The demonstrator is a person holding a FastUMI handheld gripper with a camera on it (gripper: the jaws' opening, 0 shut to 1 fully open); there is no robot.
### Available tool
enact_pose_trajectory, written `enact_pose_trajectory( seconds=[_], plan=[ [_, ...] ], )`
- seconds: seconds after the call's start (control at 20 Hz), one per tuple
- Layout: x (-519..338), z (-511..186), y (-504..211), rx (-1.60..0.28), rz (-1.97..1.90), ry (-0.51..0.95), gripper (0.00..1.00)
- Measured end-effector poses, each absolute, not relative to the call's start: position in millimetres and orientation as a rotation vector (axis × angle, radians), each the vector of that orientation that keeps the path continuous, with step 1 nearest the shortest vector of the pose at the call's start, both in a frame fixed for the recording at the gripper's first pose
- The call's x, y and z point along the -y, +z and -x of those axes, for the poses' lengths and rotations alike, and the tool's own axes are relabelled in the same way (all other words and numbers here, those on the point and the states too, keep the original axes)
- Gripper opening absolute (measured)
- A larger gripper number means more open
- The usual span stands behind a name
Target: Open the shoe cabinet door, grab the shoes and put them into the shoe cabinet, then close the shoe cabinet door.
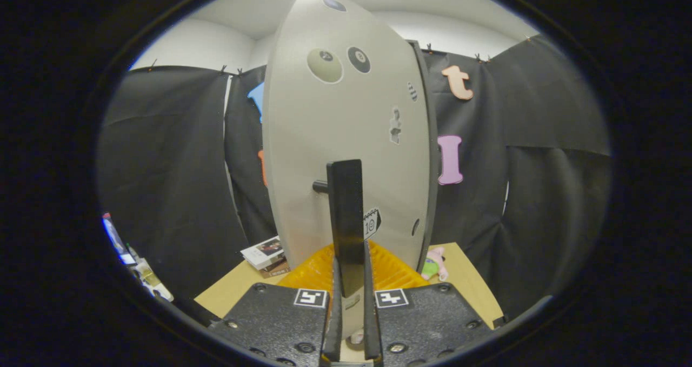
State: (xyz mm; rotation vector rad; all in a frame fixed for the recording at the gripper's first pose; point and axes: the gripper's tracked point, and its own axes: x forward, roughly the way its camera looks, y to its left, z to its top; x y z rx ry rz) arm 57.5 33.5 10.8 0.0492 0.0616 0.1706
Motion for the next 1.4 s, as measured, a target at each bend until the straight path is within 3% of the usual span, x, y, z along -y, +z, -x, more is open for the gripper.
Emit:
enact_pose_trajectory(
  seconds=[0.65,1.4],
  plan=[
    [73,-36,10,-0.062,-0.028,0.113,0.05],
    [150,-48,12,-0.053,-0.079,0.105,0.04]
  ],
)
